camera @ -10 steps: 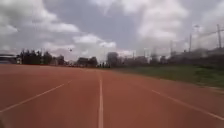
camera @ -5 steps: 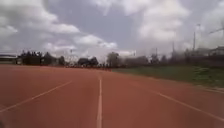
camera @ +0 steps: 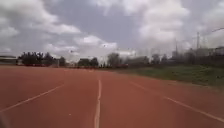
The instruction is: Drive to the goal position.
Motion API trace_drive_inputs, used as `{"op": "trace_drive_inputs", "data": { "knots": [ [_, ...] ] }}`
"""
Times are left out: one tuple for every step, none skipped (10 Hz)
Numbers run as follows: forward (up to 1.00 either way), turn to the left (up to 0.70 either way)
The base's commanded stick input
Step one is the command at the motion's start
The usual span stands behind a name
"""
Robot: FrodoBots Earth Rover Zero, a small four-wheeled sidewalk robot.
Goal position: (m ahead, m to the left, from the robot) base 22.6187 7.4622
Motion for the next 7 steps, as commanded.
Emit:
{"op": "trace_drive_inputs", "data": {
  "knots": [
    [0.70,0.00],
    [0.70,0.00],
    [0.70,0.00],
    [0.70,0.00],
    [0.70,0.00],
    [0.70,0.00],
    [0.70,0.00]
  ]
}}
